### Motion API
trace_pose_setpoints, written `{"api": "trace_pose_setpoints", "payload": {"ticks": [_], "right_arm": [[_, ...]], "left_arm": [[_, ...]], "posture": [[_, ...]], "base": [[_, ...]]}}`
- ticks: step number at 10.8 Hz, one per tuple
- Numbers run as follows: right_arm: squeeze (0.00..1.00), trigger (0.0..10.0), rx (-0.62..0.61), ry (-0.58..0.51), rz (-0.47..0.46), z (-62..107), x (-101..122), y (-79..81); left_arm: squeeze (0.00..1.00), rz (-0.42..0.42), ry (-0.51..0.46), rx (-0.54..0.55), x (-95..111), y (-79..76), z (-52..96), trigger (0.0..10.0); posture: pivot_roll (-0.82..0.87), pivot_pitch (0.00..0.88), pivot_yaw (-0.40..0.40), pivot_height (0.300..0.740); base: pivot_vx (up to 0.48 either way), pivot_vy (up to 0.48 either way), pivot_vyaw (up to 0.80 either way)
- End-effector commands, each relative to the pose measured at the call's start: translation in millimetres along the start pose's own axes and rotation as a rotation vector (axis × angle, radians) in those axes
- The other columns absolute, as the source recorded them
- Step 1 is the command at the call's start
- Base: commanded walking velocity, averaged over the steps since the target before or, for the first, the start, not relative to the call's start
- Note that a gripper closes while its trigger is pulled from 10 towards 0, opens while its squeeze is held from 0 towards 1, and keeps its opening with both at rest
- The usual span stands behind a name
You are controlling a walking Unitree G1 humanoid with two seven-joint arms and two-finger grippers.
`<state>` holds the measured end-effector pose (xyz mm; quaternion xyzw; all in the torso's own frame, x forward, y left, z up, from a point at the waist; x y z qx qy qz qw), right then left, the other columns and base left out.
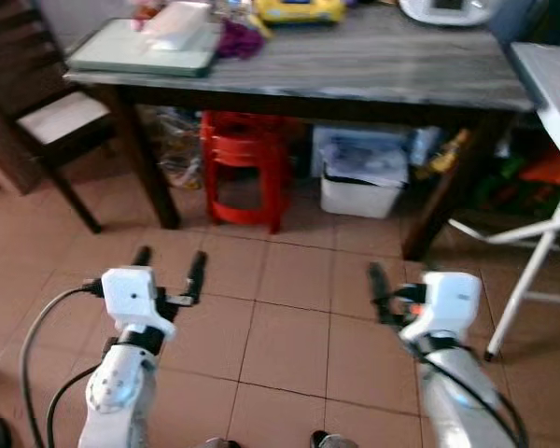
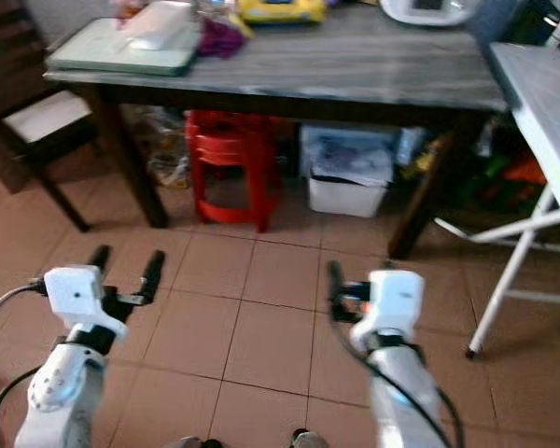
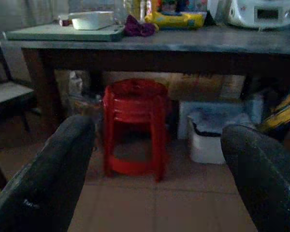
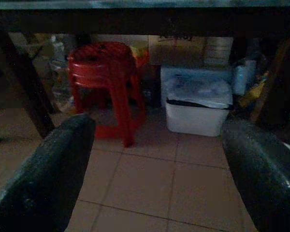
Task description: Setting the table
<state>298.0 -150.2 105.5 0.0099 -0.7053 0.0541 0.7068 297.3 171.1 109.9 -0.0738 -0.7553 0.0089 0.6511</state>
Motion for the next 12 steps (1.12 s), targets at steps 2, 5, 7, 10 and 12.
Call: {"api": "trace_pose_setpoints", "payload": {"ticks": [2, 5, 7, 10, 12], "right_arm": [[0.00, 10.0, -0.034, 0.010, 0.020, -3.5, -7, -10.1], [0.00, 10.0, -0.030, 0.004, 0.030, -9.8, -4, -10.4], [0.00, 10.0, -0.022, 0.004, 0.035, -6.7, -4, -6.7], [0.00, 10.0, -0.019, 0.016, 0.048, -4.4, -6, -8.1], [0.00, 10.0, -0.020, 0.001, 0.060, -5.8, -3, -9.8]], "left_arm": [[0.00, -0.096, 0.011, 0.005, -12, -0.4, 10.2, 10.0], [0.00, -0.082, 0.001, 0.031, -12, 7.3, 7.5, 10.0], [0.00, -0.062, -0.013, 0.026, -9, -1.0, 4.0, 10.0], [0.00, -0.036, 0.034, 0.019, -19, -11.7, 3.6, 10.0], [0.00, -0.030, 0.041, -0.009, -20, -15.3, -3.6, 10.0]], "posture": [[-0.03, 0.154, 0.046, 0.740], [-0.03, 0.141, 0.034, 0.740], [-0.04, 0.158, 0.027, 0.740], [-0.06, 0.162, 0.023, 0.740], [-0.08, 0.159, 0.034, 0.740]], "base": [[0.000, 0.000, -0.40], [0.000, 0.000, 0.00], [0.000, 0.000, -0.80], [0.000, 0.000, -0.80], [0.000, -0.178, -0.28]]}}
Point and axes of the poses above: a point about 5 cm out from each wrist's last joint towards the gripper, its own z axis pointing back from the gripper into the wrist, its own x axis along the axis of the wrist's last joint, y = z × x, the point moved 5 cm from there along -z, pointing out of the wrist towards the gripper, and after that the axes turned 6 degrees about z, right-handed, at the moved point
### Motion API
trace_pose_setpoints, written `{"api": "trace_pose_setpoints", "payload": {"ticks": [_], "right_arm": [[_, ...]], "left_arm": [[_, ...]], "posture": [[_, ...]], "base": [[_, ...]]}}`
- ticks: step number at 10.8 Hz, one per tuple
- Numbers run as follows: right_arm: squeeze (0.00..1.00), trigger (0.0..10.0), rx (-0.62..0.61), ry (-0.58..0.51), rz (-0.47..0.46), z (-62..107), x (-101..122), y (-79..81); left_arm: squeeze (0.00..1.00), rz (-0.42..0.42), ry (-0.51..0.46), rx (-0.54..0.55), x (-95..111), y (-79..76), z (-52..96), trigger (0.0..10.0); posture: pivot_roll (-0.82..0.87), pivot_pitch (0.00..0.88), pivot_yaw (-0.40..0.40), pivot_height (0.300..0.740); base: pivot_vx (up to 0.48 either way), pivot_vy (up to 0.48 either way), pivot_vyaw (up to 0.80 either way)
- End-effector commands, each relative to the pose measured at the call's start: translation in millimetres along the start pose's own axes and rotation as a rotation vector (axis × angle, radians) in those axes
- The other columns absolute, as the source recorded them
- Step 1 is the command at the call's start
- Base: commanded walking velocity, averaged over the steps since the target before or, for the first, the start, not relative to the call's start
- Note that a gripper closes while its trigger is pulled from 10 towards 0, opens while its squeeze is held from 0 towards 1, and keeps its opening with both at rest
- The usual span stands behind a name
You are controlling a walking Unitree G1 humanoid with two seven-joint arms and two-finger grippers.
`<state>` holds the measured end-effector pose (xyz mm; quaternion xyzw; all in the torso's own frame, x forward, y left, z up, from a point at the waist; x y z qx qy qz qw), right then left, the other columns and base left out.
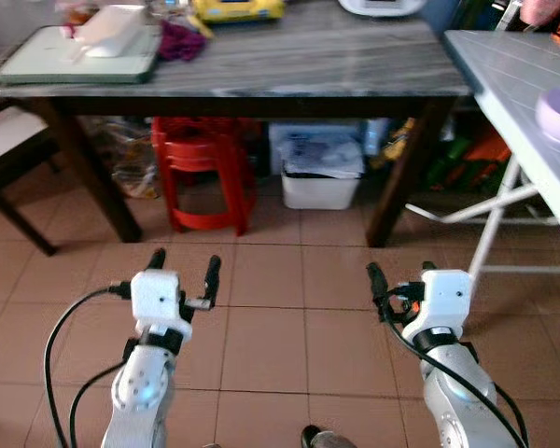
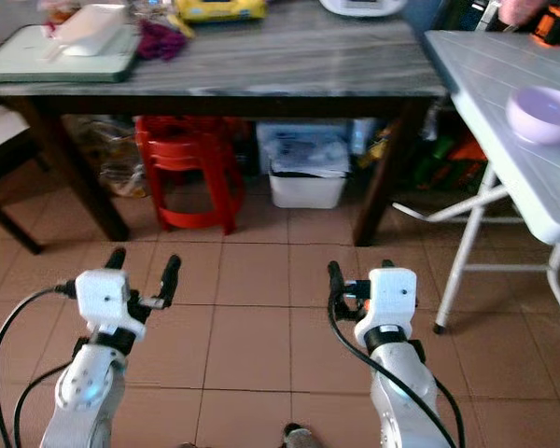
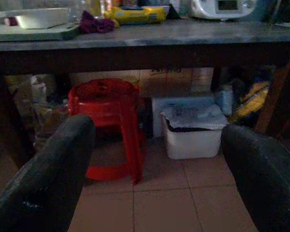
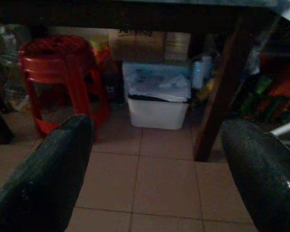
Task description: Setting the table
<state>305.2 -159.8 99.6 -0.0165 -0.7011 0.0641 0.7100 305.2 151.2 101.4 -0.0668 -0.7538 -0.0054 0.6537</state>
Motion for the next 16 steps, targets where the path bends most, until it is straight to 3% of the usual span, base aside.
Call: {"api": "trace_pose_setpoints", "payload": {"ticks": [1, 16], "right_arm": [[0.00, 10.0, 0.002, -0.016, 0.010, 0.6, 4.6, 0.1], [0.00, 10.0, -0.001, -0.037, -0.008, -5.3, 8.5, 5.3]], "left_arm": [[0.00, 0.008, 0.036, -0.007, -7.8, -1.1, 1.2, 10.0], [0.00, -0.008, 0.046, -0.032, -3.2, 0.3, -7.9, 10.0]], "posture": [[-0.08, 0.159, 0.039, 0.740], [-0.07, 0.170, 0.076, 0.740]], "base": [[0.000, -0.409, 0.00], [0.000, -0.479, 0.00]]}}
Point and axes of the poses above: a point about 5 cm out from each wrist's last joint towards the gripper, its own z axis pointing back from the gripper into the wrist, its own x axis along the axis of the wrist's last joint, y = z × x, the point moved 5 cm from there along -z, pointing out of the wrist towards the gripper, and after that the axes turned 6 degrees about z, right-handed, at the moved point
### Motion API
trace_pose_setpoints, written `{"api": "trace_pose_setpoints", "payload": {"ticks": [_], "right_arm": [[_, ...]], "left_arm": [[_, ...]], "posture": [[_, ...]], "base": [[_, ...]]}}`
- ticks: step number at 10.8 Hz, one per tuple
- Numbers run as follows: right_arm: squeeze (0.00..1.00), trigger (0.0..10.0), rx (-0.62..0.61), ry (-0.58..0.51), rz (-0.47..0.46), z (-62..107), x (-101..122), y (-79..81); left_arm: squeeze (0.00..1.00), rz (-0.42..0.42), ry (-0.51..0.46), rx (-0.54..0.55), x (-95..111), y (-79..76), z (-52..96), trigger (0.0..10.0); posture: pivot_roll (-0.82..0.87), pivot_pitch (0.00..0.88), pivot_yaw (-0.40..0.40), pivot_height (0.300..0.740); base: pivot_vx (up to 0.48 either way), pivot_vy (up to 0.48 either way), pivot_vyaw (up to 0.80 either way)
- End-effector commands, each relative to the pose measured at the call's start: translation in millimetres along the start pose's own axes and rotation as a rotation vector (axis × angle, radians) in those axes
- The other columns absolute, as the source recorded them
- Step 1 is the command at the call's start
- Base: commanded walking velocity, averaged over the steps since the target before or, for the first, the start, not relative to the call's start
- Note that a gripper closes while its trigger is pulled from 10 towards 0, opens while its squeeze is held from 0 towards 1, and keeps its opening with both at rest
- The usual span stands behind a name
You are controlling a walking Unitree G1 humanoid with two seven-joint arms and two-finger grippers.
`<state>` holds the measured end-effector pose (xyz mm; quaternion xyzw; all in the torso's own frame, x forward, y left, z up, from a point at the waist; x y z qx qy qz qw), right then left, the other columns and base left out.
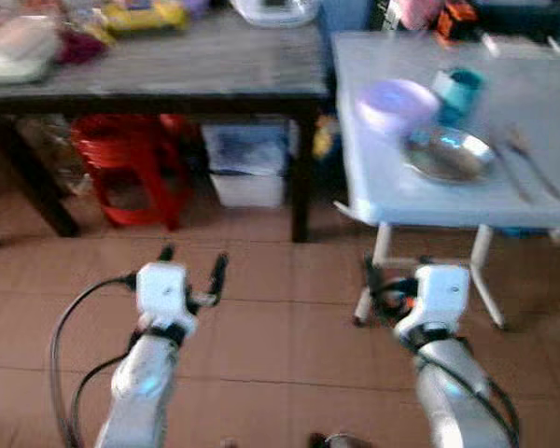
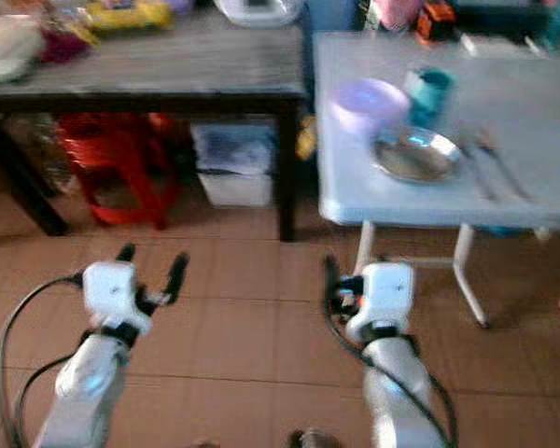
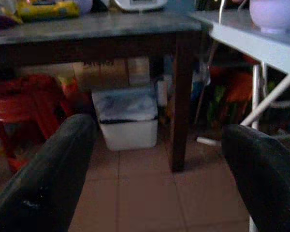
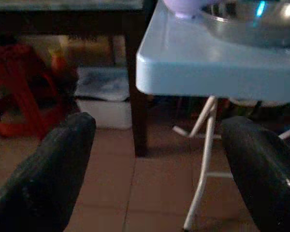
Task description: Setting the table
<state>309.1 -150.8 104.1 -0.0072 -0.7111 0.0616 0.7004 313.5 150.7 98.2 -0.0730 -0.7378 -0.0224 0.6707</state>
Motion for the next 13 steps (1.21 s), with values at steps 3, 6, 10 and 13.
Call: {"api": "trace_pose_setpoints", "payload": {"ticks": [3, 6, 10, 13], "right_arm": [[0.00, 10.0, -0.010, -0.008, 0.003, 1.1, 2.0, -0.5], [0.00, 10.0, -0.004, -0.014, 0.002, -1.1, 2.9, 2.3], [0.00, 10.0, 0.009, -0.023, -0.002, -1.3, 3.8, 5.5], [0.00, 10.0, 0.006, -0.030, -0.001, -1.7, 5.2, 4.1]], "left_arm": [[0.00, -0.008, 0.001, -0.011, 2.2, 0.4, -0.2, 10.0], [0.00, -0.008, -0.018, -0.036, 7.3, 0.6, -3.0, 10.0], [0.00, 0.017, -0.011, -0.079, 7.8, -2.2, -3.2, 10.0], [0.00, 0.028, -0.012, -0.106, 8.4, -5.6, -4.3, 10.0]], "posture": [[-0.07, 0.177, 0.087, 0.740], [-0.06, 0.179, 0.098, 0.740], [-0.06, 0.175, 0.102, 0.740], [-0.07, 0.175, 0.109, 0.740]], "base": [[0.000, -0.480, 0.00], [0.000, -0.160, 0.00], [0.060, 0.000, 0.00], [0.310, 0.000, 0.00]]}}
Point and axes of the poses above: a point about 5 cm out from each wrist's last joint towards the gripper, its own z axis pointing back from the gripper into the wrist, its own x axis along the axis of the wrist's last joint, y = z × x, the point moved 5 cm from there along -z, pointing out of the wrist towards the gripper, and after that the axes turned 6 degrees about z, right-handed, at the moved point
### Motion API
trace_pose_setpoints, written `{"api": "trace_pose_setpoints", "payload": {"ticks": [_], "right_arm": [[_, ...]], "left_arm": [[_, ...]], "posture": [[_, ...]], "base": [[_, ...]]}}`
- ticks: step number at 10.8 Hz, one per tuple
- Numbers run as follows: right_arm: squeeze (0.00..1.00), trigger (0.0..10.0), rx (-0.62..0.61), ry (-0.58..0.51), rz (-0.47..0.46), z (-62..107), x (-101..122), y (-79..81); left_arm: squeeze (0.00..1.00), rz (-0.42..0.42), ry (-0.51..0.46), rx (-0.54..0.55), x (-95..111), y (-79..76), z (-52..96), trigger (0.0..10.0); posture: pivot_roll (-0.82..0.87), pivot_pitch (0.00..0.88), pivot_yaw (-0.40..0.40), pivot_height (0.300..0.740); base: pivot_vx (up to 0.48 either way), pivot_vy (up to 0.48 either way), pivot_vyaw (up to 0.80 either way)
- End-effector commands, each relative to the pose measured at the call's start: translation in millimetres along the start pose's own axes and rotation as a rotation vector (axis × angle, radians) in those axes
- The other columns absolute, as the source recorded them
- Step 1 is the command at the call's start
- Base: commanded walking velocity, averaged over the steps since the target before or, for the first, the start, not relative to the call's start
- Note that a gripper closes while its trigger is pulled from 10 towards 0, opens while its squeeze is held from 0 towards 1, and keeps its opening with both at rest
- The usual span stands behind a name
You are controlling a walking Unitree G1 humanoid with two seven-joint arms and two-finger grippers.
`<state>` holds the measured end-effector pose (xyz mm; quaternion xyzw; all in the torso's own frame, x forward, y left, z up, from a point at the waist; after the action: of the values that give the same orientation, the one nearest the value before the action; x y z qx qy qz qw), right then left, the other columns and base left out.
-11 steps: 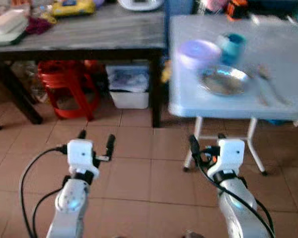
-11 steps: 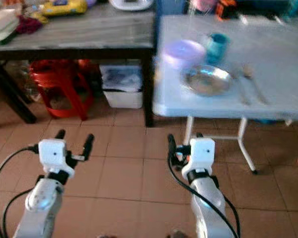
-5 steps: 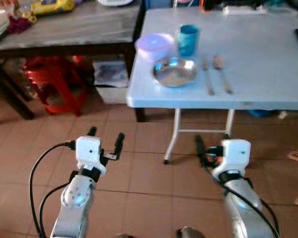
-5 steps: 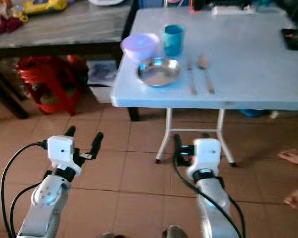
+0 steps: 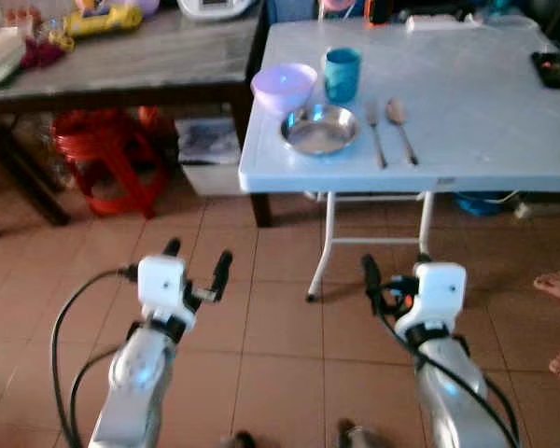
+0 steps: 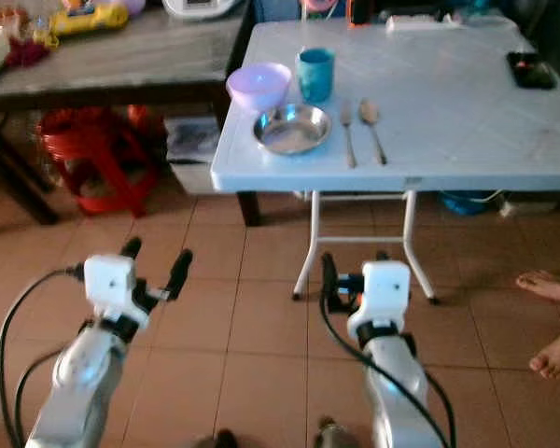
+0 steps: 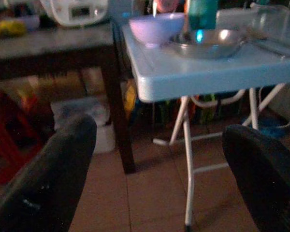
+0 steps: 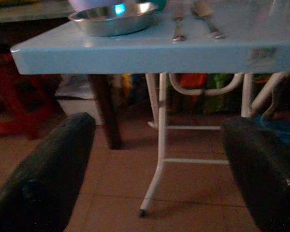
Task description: Setting the table
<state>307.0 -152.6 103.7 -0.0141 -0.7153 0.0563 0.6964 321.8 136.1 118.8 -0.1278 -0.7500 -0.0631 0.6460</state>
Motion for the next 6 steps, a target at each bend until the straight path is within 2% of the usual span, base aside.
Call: {"api": "trace_pose_setpoints", "payload": {"ticks": [1, 4, 6], "right_arm": [[0.00, 10.0, 0.019, -0.028, -0.006, -2.8, 8, 4.7], [0.00, 10.0, 0.012, -0.053, 0.012, -0.3, 16, 1.8], [0.00, 10.0, 0.011, -0.053, 0.016, -1.4, 16, 1.2]], "left_arm": [[0.00, 0.015, 0.034, 0.018, -9, 5.7, 8.9, 10.0], [0.00, 0.033, 0.003, -0.020, 2, -2.9, 3.7, 10.0], [0.00, 0.042, 0.004, -0.024, 1, -5.0, 4.6, 10.0]], "posture": [[-0.07, 0.177, 0.112, 0.740], [-0.08, 0.181, 0.110, 0.740], [-0.08, 0.180, 0.109, 0.740]], "base": [[0.345, 0.000, 0.00], [0.352, 0.000, 0.00], [0.381, 0.000, 0.00]]}}
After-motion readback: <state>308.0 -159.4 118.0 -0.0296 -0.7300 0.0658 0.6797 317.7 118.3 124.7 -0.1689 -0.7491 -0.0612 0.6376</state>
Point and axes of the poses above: a point about 5 cm out from each wrist's last joint towards the gripper, its own z axis pointing back from the gripper into the wrist, its own x axis along the axis of the wrist's last joint, y = z × x, the point moved 5 cm from there along -z, pointing out of the wrist towards the gripper, and after that the axes turned 6 degrees about z, right-handed, at the moved point
